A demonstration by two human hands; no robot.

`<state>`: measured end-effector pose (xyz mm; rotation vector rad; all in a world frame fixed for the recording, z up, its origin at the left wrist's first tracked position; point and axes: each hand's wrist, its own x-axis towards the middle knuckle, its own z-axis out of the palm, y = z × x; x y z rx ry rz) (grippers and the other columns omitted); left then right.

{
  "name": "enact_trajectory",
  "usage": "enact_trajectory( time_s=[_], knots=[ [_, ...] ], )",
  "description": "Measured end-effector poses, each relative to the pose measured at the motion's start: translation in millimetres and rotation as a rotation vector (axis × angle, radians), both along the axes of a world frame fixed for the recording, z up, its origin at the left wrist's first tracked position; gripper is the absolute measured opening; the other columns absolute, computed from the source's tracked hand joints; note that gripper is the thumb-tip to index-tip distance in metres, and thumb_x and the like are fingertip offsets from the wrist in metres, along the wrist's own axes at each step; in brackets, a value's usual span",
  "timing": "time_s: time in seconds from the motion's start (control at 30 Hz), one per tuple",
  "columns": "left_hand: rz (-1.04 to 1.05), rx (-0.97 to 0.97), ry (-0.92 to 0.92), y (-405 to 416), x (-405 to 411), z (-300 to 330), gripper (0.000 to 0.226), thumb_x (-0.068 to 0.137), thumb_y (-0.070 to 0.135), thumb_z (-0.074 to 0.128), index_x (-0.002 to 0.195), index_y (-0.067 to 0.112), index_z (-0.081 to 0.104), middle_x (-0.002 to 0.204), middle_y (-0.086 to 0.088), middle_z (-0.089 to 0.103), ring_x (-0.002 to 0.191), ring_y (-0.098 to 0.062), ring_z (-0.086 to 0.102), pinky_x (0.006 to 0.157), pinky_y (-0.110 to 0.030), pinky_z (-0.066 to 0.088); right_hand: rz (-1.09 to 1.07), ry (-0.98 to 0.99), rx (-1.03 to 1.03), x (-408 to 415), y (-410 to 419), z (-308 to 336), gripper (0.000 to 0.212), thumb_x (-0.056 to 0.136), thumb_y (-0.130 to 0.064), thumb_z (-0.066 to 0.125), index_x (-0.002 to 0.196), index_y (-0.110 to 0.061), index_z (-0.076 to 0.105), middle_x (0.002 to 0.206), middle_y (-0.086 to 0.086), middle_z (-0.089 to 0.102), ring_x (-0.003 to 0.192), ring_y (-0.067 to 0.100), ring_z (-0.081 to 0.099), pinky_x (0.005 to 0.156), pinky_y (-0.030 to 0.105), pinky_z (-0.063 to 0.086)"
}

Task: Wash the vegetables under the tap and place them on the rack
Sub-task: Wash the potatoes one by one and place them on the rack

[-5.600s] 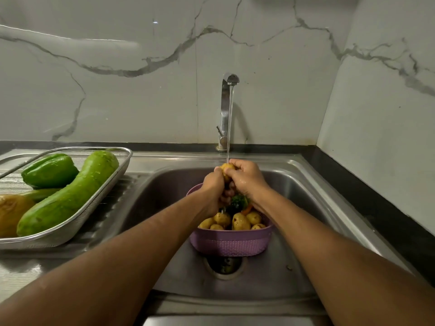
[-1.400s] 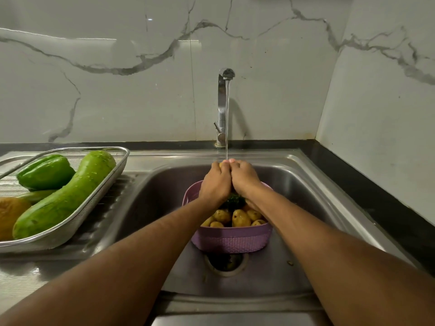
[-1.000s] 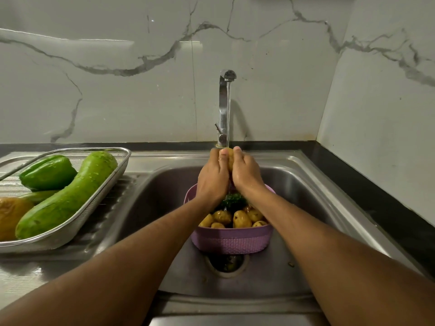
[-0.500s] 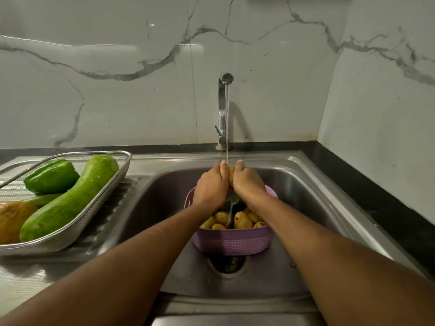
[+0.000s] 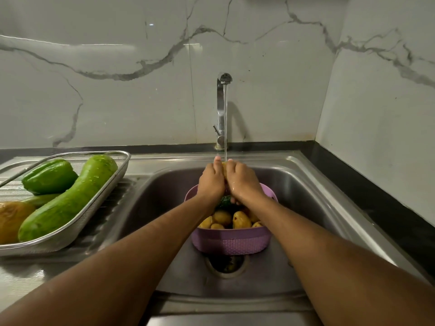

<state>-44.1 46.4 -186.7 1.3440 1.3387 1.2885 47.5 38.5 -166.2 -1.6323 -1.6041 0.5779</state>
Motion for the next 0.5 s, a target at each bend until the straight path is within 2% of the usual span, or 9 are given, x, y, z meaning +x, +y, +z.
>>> enact_trajectory(
  time_s=[0.03,0.1,0.2,0.27,0.4,0.5],
  knots=[
    [0.011,0.031,-0.011,-0.5,1.2,0.9,0.058,0.106,0.06,0.026,0.122,0.015,0.06,0.104,-0.006,0.071,0.097,-0.018,0.071,0.09,-0.043,0.059,-0.018,0.049,-0.011,-0.7,0.0,2.9,0.05,0.111,-0.048,0.025,0.107,-0.013,0.061,0.083,0.007,0.065,0.069,0.019,0.062,0.062,0.031,0.049],
    [0.015,0.089,0.001,-4.7,3.3,4.4,0.051,0.108,0.056,0.027,0.125,0.015,0.053,0.105,-0.005,0.069,0.096,-0.017,0.069,0.089,-0.042,0.059,-0.034,0.14,-0.038,-0.4,-1.0,8.4,0.049,0.111,-0.046,0.025,0.104,-0.012,0.06,0.074,0.004,0.059,0.064,0.018,0.058,0.064,0.033,0.051],
    [-0.086,0.279,0.229,-13.0,-2.5,3.7,0.037,0.11,0.048,0.027,0.128,0.019,0.042,0.099,-0.001,0.068,0.091,-0.017,0.07,0.08,-0.033,0.059,-0.057,0.388,-0.204,-0.1,-5.8,12.1,0.052,0.112,-0.043,0.026,0.092,-0.008,0.059,0.06,0.005,0.052,0.047,0.014,0.047,0.044,0.025,0.039],
    [-0.198,0.34,0.383,-14.1,-8.0,0.0,0.035,0.11,0.045,0.029,0.135,0.022,0.035,0.102,0.0,0.067,0.092,-0.014,0.069,0.081,-0.03,0.059,-0.069,0.544,-0.326,3.8,-9.3,12.5,0.05,0.111,-0.043,0.027,0.092,-0.008,0.058,0.056,0.004,0.046,0.042,0.012,0.039,0.037,0.022,0.032],
    [-0.324,0.402,0.484,-10.8,-18.7,-1.4,0.031,0.11,0.041,0.033,0.135,0.023,0.036,0.113,-0.003,0.062,0.1,-0.013,0.065,0.085,-0.029,0.056,-0.026,0.66,-0.413,9.2,-12.8,13.0,0.05,0.111,-0.04,0.026,0.078,-0.013,0.052,0.052,0.001,0.04,0.036,0.009,0.031,0.034,0.02,0.027],
    [-0.34,0.451,0.579,-6.3,-31.7,-3.3,0.036,0.108,0.047,0.033,0.136,0.024,0.037,0.106,-0.001,0.064,0.092,-0.012,0.065,0.078,-0.03,0.056,0.056,0.763,-0.491,9.9,-11.0,12.4,0.055,0.111,-0.039,0.024,0.067,-0.018,0.049,0.047,-0.003,0.035,0.033,0.008,0.025,0.032,0.018,0.021]
  ],
)
